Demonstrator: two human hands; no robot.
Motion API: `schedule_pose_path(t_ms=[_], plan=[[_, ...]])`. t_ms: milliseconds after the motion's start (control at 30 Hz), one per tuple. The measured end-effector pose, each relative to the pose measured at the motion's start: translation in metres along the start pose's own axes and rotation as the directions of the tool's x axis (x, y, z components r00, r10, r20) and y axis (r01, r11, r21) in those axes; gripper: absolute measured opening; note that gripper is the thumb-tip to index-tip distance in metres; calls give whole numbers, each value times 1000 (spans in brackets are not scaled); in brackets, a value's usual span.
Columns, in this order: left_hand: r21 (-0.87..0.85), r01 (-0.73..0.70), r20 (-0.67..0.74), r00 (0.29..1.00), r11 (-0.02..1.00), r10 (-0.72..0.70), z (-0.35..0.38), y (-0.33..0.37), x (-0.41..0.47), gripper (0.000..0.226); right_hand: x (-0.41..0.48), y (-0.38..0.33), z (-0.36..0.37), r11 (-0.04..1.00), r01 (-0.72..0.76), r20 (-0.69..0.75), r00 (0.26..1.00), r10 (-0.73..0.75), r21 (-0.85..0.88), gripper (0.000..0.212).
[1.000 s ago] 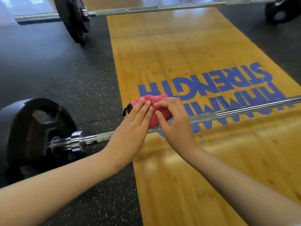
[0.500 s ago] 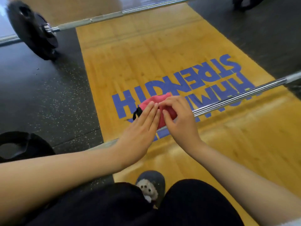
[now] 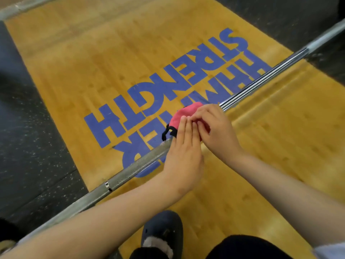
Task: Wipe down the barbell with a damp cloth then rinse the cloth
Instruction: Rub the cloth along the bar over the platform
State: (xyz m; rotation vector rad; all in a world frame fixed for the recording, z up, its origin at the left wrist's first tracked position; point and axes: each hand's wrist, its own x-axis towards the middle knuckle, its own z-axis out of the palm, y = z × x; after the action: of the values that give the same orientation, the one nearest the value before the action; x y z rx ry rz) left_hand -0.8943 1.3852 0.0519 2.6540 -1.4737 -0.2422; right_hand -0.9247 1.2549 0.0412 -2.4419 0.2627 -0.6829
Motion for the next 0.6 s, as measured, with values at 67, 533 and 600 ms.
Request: schedule_pose_path(t_ms=[67, 533, 600], plan=[[-17, 1, 25, 1000, 1000, -1, 1, -3, 1, 75, 1, 8, 3, 1000, 12, 53, 999, -12, -12, 19], [-55, -221, 93, 970, 974, 225, -20, -5, 13, 82, 27, 28, -51, 993, 110, 417, 901, -121, 49, 12], [-6, -232, 93, 968, 973, 231, -9, -5, 19, 83, 23, 38, -47, 989, 134, 390, 909, -145, 55, 11]])
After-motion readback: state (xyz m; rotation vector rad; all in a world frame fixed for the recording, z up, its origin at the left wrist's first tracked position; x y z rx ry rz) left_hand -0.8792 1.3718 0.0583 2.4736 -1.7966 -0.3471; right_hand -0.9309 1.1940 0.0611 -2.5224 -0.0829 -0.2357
